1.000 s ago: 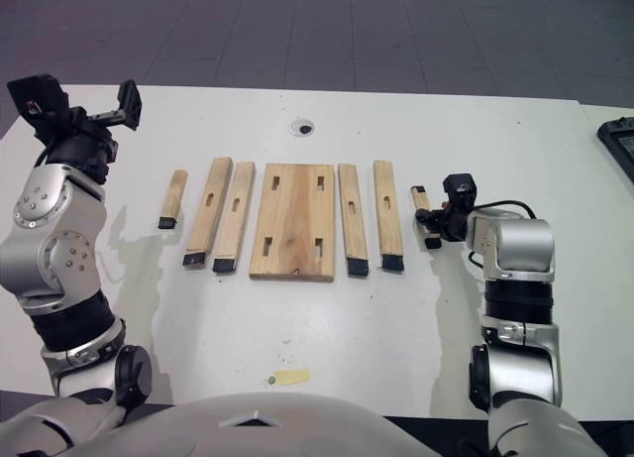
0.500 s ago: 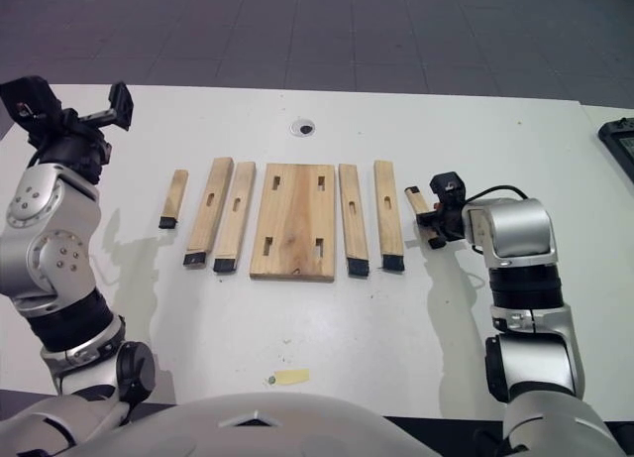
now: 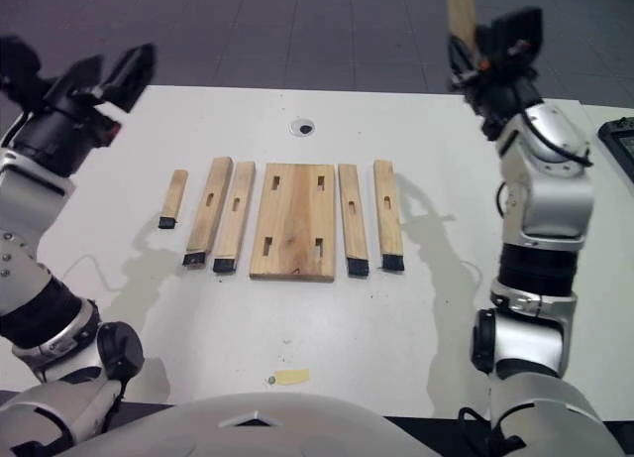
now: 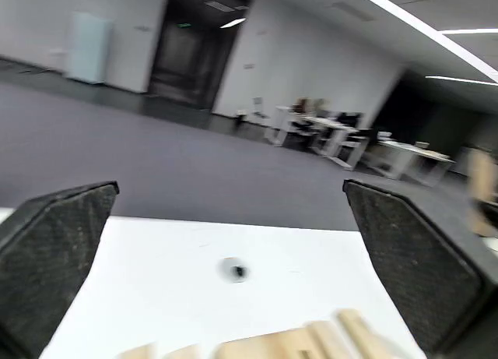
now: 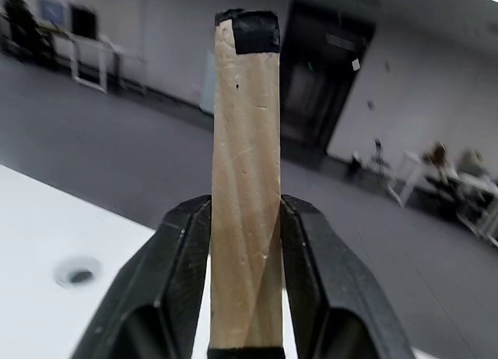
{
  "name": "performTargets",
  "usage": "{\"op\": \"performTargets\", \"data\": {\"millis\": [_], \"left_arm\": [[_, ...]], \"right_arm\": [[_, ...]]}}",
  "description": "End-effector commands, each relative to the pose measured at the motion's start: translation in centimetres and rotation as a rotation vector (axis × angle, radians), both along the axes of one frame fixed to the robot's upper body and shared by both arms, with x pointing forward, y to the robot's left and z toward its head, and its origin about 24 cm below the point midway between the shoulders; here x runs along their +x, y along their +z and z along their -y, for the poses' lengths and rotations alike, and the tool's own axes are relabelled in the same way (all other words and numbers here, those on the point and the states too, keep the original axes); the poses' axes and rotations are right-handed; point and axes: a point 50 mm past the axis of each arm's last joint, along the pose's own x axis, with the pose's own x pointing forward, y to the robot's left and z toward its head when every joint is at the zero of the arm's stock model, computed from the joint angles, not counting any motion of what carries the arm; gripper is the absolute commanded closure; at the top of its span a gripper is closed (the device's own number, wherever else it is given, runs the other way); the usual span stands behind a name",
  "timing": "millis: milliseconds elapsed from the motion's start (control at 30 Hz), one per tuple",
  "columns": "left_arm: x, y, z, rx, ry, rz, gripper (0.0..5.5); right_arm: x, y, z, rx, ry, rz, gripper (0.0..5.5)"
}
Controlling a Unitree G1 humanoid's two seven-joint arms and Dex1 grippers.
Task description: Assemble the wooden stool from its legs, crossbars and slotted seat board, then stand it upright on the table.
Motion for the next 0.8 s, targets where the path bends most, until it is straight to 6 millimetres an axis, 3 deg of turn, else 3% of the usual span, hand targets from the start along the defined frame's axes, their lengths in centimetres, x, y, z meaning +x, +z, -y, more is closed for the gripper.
{"op": "performTargets", "data": {"millis": [33, 200, 467, 800], "left_arm": [[-0.1, 0.5, 4.7, -0.067, -0.266, -0.011, 0.1], [1.6, -0.2, 7.0, -0.104, -0.264, -0.106, 0.1], [3.2, -0.6, 8.0, -0.237, -0.284, -0.21, 0.1], [2.8, -0.6, 8.3, -0.274, -0.327, -0.236, 1.75]], "right_arm": [[-1.4, -1.0, -4.4, 0.0, 0.242, 0.039, 4.19], [-3.1, -1.7, -7.4, 0.021, 0.42, 0.047, 4.19], [-4.3, -3.4, -9.0, -0.004, 0.485, 0.007, 4.19], [-3.8, -4.2, -9.3, -0.022, 0.433, -0.01, 4.19]]}}
